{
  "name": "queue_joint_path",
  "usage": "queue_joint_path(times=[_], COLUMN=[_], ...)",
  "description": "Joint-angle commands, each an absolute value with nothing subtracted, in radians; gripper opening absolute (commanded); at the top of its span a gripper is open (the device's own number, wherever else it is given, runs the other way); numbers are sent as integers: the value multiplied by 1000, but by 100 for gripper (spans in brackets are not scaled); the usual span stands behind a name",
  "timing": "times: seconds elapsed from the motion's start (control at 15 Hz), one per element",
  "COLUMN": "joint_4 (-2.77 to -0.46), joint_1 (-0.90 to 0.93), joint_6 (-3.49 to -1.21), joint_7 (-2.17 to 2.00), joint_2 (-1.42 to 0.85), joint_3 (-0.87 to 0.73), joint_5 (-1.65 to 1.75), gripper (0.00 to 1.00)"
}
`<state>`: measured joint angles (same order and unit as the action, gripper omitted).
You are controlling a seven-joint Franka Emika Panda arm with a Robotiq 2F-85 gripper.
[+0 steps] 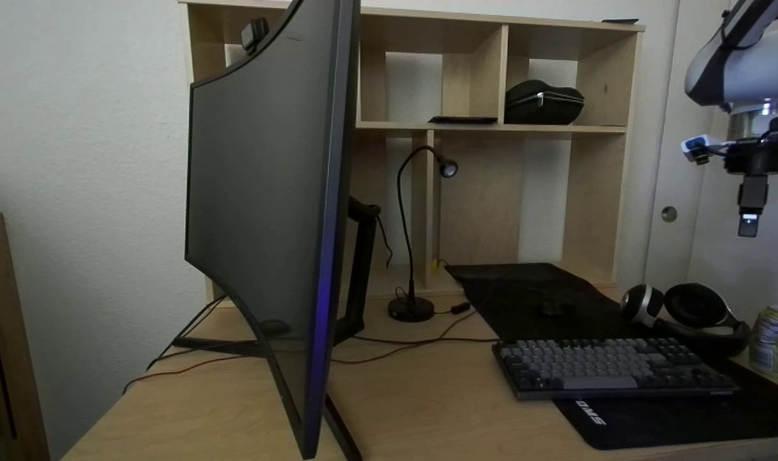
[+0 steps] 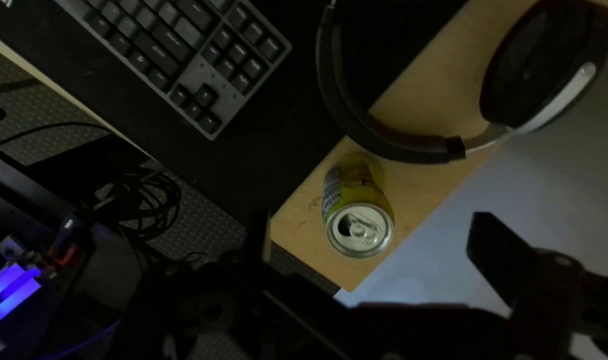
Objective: Move the soda can to the front of the mat, put the headphones on the back of the monitor, then switch on the desk lamp
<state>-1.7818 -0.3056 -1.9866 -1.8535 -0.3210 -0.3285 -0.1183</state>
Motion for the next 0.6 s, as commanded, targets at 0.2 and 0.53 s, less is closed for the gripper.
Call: queue_joint_path(times=[0.2, 0.53], joint_4=[-1662, -1650], joint_1=[-338, -308], joint_6=[-1928, -1893], joint_7=[-1885, -2009], joint_2=[-423, -429], joint_3=[-346, -376], joint_5=[-151, -31], gripper=[100, 100])
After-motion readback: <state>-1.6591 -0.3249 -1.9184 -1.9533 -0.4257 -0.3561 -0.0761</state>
